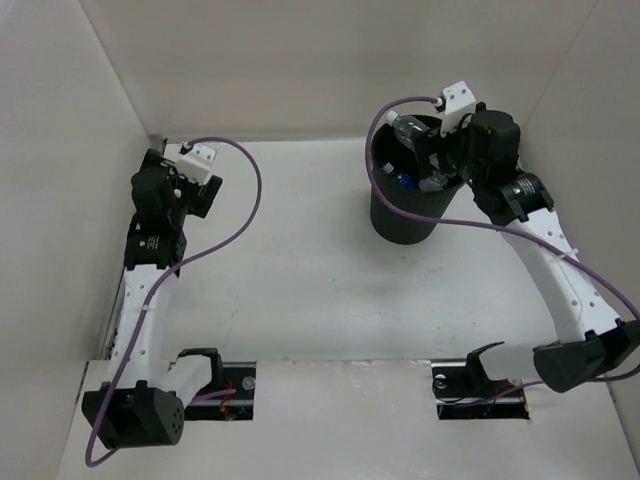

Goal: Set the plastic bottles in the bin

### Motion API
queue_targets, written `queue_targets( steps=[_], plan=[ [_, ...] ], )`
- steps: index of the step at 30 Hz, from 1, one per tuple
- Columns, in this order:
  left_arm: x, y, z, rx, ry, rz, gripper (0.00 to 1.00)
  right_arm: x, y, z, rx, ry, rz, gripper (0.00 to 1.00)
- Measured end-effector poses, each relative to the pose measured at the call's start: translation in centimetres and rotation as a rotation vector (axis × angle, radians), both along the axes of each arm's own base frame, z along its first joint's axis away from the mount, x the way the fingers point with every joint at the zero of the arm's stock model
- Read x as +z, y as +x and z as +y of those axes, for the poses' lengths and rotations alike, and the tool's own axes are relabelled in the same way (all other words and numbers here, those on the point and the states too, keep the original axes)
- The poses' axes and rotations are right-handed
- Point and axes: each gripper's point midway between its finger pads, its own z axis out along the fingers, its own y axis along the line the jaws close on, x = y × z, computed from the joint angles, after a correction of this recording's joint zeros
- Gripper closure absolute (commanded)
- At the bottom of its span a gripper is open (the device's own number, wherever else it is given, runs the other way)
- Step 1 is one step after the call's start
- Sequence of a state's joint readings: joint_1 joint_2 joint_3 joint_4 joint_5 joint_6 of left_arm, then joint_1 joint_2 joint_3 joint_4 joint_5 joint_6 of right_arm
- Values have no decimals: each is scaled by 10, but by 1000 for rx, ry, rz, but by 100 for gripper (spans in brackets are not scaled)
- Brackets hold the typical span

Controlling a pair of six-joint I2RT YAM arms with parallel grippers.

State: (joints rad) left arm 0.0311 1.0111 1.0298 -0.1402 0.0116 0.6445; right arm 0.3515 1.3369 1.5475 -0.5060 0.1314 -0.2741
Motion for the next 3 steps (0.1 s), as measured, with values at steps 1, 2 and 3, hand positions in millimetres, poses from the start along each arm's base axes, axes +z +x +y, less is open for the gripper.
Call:
queue_targets(
  steps=[1, 2, 3],
  plan=[
    [-1, 0, 1, 3, 0, 2, 0, 4, -2, -2, -5, 3, -12, 0],
    [-1, 1, 2, 4, 0, 3, 0, 7, -4, -3, -9, 5, -20, 0],
    [-1, 1, 3, 7, -1, 4, 0, 10, -6, -4, -11, 7, -28, 0]
  ],
)
